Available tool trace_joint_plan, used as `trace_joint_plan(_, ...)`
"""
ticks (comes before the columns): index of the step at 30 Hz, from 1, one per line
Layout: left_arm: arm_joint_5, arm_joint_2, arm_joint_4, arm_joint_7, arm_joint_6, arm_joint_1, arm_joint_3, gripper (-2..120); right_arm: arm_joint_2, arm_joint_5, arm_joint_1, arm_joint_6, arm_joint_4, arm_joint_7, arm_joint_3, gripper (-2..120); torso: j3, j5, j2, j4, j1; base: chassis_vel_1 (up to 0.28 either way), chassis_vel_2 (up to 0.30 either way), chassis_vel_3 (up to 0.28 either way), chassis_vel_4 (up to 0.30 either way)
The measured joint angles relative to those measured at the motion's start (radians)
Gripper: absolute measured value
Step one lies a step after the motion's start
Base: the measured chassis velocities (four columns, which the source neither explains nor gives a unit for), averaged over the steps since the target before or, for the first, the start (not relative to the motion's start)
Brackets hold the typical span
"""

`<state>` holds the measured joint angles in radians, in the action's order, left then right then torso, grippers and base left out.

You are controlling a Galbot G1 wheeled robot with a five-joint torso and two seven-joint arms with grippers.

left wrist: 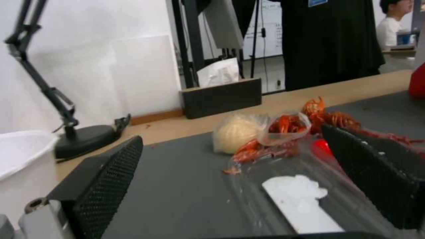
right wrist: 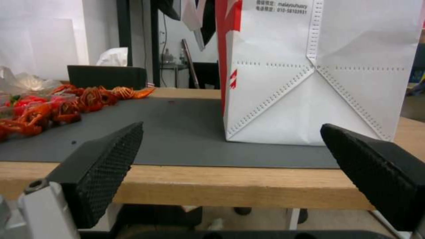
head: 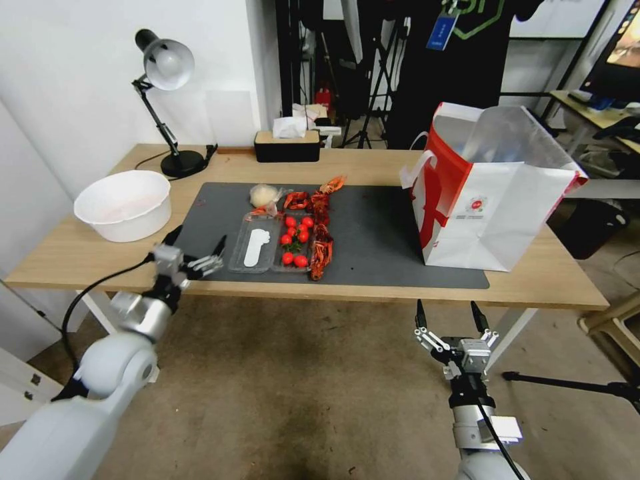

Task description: Pick up the trash from the table and place it into the takeout bag.

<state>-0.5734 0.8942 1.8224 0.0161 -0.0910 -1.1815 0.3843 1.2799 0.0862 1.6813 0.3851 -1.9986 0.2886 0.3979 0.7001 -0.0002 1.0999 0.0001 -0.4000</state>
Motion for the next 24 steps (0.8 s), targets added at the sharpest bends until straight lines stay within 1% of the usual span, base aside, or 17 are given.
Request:
trace_joint_plan(2, -0.029, -0.018, -0.028, 0.001, 0.024, 0.053, -0.039, 100, 0.005, -0.004, 0.001, -0.001, 0.0, 0.0, 0.001, 100, 0.0, 0.0003, 0.0, -0.0001, 0.0, 0.0, 0.0, 0.0, 0.0)
trace_joint_plan(3, -0.029, -0.018, -0.028, 0.001, 0.024, 0.053, -0.039, 100, 0.005, -0.004, 0.001, -0.001, 0.0, 0.0, 0.001, 100, 0.0, 0.0003, 0.0, -0.0001, 0.0, 0.0, 0.0, 0.0, 0.0)
trace_joint_plan(5, -0.062, -0.038, -0.065, 0.002, 0.045, 0.118, -0.079, 100, 0.01, -0.009, 0.002, -0.001, -0.001, 0.0, 0.001, 100, 0.0, 0.0002, 0.0, 0.0, 0.0, 0.0, 0.0, 0.0, 0.0)
trace_joint_plan(6, -0.062, -0.038, -0.065, 0.002, 0.045, 0.118, -0.079, 100, 0.01, -0.009, 0.002, -0.001, -0.001, 0.0, 0.001, 100, 0.0, 0.0002, 0.0, 0.0, 0.0, 0.0, 0.0, 0.0, 0.0)
trace_joint_plan(10, -0.137, -0.066, -0.128, 0.001, 0.088, 0.254, -0.16, 100, 0.015, -0.015, 0.002, -0.003, -0.002, 0.001, 0.001, 100, 0.0, 0.0004, 0.0, 0.0, 0.0, 0.0, 0.0, 0.0, 0.0)
trace_joint_plan(11, -0.137, -0.066, -0.128, 0.001, 0.088, 0.254, -0.16, 100, 0.015, -0.015, 0.002, -0.003, -0.002, 0.001, 0.001, 100, 0.0, 0.0004, 0.0, 0.0, 0.0, 0.0, 0.0, 0.0, 0.0)
trace_joint_plan(13, -0.167, -0.07, -0.156, -0.003, 0.105, 0.31, -0.196, 100, 0.016, -0.016, 0.002, -0.005, -0.003, 0.001, 0.001, 100, 0.0, 0.0003, 0.0, 0.0, 0.0, 0.0, 0.0, 0.0, 0.0)
trace_joint_plan(15, -0.172, -0.07, -0.16, -0.003, 0.106, 0.317, -0.201, 100, 0.016, -0.017, 0.002, -0.005, -0.004, 0.001, 0.001, 100, 0.0, 0.0003, 0.0, -0.0001, 0.0, 0.0, 0.0, 0.0, 0.0)
trace_joint_plan(17, -0.196, -0.071, -0.18, -0.008, 0.117, 0.355, -0.231, 100, 0.017, -0.017, 0.001, -0.006, -0.005, 0.001, 0.001, 100, 0.0, 0.0003, 0.0, -0.0003, 0.0, 0.0, 0.0, 0.0, 0.0)
trace_joint_plan(18, -0.197, -0.07, -0.182, -0.008, 0.118, 0.359, -0.233, 100, 0.017, -0.017, 0.001, -0.006, -0.005, 0.001, 0.001, 100, 0.0, 0.0003, 0.0, -0.0003, 0.0, 0.0, 0.0, 0.0, 0.0)
trace_joint_plan(19, -0.212, -0.07, -0.193, -0.011, 0.125, 0.382, -0.251, 100, 0.018, -0.018, 0.001, -0.007, -0.005, 0.002, 0.001, 100, 0.0, 0.0002, 0.0, -0.0003, 0.0, 0.0, 0.0, 0.0, 0.0)
trace_joint_plan(23, -0.23, -0.069, -0.209, -0.014, 0.133, 0.408, -0.274, 100, 0.018, -0.018, 0.001, -0.008, -0.005, 0.002, 0.002, 100, 0.0, 0.0004, 0.0, 0.0, 0.0, 0.0, 0.0, 0.0, 0.0)
trace_joint_plan(24, -0.245, -0.066, -0.223, -0.017, 0.142, 0.432, -0.296, 100, 0.019, -0.019, 0.0, -0.009, -0.006, 0.002, 0.002, 100, 0.0, 0.0006, 0.0, 0.0, 0.0, 0.0, 0.0, 0.0, 0.0)
